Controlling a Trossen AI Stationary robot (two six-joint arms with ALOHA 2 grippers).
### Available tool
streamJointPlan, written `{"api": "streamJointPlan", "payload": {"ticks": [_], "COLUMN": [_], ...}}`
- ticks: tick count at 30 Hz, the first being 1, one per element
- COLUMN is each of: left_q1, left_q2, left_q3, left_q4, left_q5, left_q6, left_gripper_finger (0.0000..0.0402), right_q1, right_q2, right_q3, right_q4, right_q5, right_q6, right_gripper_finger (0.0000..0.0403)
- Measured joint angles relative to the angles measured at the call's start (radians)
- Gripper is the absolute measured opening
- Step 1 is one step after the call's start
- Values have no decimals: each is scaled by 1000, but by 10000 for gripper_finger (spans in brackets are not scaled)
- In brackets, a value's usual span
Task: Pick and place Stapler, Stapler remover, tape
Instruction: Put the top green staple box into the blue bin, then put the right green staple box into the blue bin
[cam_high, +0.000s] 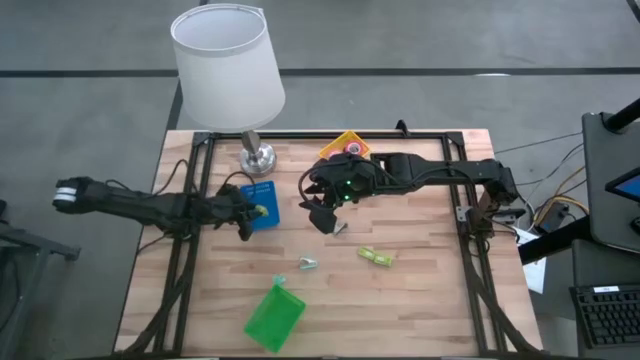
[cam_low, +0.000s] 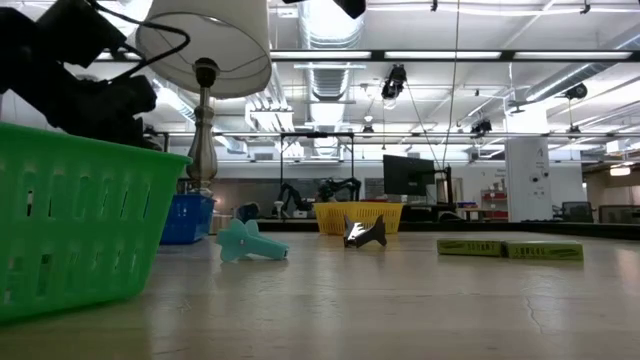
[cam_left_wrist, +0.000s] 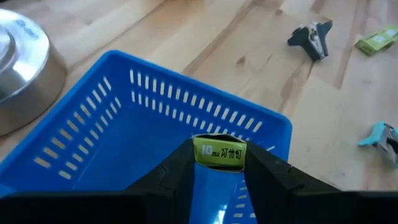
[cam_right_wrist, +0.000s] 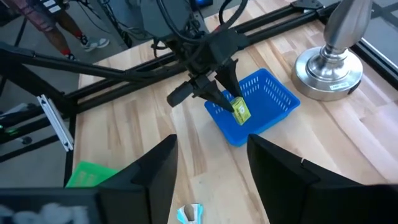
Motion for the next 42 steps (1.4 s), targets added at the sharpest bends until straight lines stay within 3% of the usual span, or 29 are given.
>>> {"api": "streamJointPlan", "payload": {"ticks": [9, 29, 32, 38, 42], "left_q1": [5, 5, 6, 5, 5], "left_q2": [68, 217, 216, 206, 181], "left_q3": [0, 1, 2, -1, 32], "left_q4": [25, 83, 61, -36, -50], "left_q5": [7, 62, 77, 126, 167], "left_q6": [93, 47, 16, -81, -70], "left_gripper_finger": [129, 141, 163, 244, 279], "right_q1": [0, 0, 0, 0, 0], "right_q2": [0, 0, 0, 0, 0], "right_q3": [-4, -4, -4, -4, -4], "right_q4": [2, 31, 39, 44, 44], "right_q5": [0, 0, 0, 0, 0], "right_q6": [12, 19, 18, 16, 14], "right_gripper_finger": [174, 161, 159, 155, 158]}}
